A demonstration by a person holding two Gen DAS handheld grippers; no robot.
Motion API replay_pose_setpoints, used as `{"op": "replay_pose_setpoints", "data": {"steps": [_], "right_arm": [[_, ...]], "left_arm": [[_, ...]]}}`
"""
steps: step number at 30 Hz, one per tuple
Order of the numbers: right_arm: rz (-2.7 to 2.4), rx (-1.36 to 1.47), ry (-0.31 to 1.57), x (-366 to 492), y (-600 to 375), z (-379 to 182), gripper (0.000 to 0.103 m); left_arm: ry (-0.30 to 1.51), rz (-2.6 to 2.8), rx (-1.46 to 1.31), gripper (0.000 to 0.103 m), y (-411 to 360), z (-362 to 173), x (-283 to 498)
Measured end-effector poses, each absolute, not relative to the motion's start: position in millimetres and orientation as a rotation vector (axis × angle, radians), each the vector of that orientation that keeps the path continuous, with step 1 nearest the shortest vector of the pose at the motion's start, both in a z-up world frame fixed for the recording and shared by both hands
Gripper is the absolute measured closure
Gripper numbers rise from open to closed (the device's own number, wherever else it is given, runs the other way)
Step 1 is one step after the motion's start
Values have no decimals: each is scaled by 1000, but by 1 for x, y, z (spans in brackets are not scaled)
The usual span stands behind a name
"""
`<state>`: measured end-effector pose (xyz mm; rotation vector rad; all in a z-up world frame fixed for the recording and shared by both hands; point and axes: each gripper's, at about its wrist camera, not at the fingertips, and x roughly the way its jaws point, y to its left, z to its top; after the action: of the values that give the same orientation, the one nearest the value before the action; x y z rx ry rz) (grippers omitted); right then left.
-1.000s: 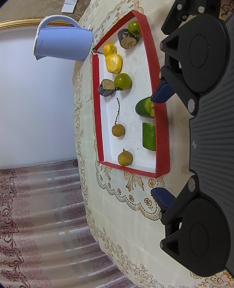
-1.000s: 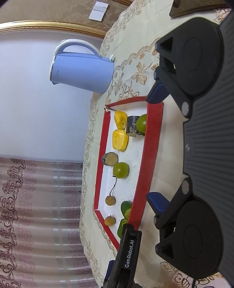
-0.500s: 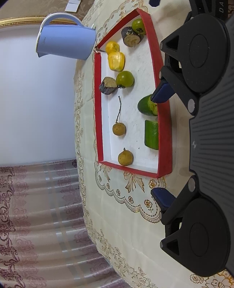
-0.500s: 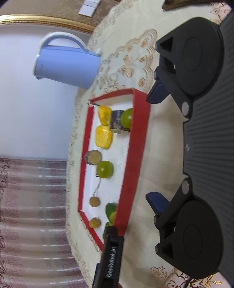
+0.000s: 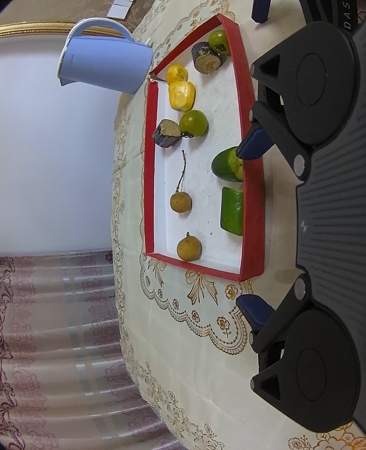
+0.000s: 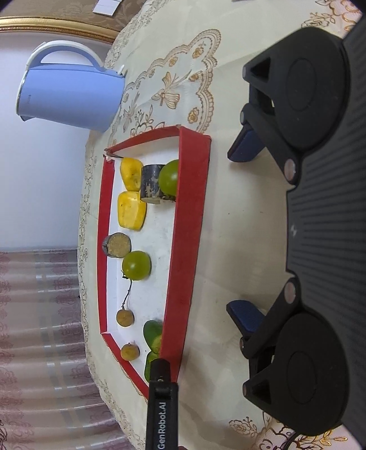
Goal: Organize fruits
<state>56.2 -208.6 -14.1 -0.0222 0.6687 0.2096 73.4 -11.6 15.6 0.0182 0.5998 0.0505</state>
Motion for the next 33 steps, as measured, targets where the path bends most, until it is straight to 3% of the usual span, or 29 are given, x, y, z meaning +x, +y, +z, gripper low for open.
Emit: {"op": "replay_pose_setpoints", "data": {"steps": [33], "right_arm": [[210,-21,668,56,-208,-14,0]], "left_arm": [[617,65,56,0,-24,15,68]]}}
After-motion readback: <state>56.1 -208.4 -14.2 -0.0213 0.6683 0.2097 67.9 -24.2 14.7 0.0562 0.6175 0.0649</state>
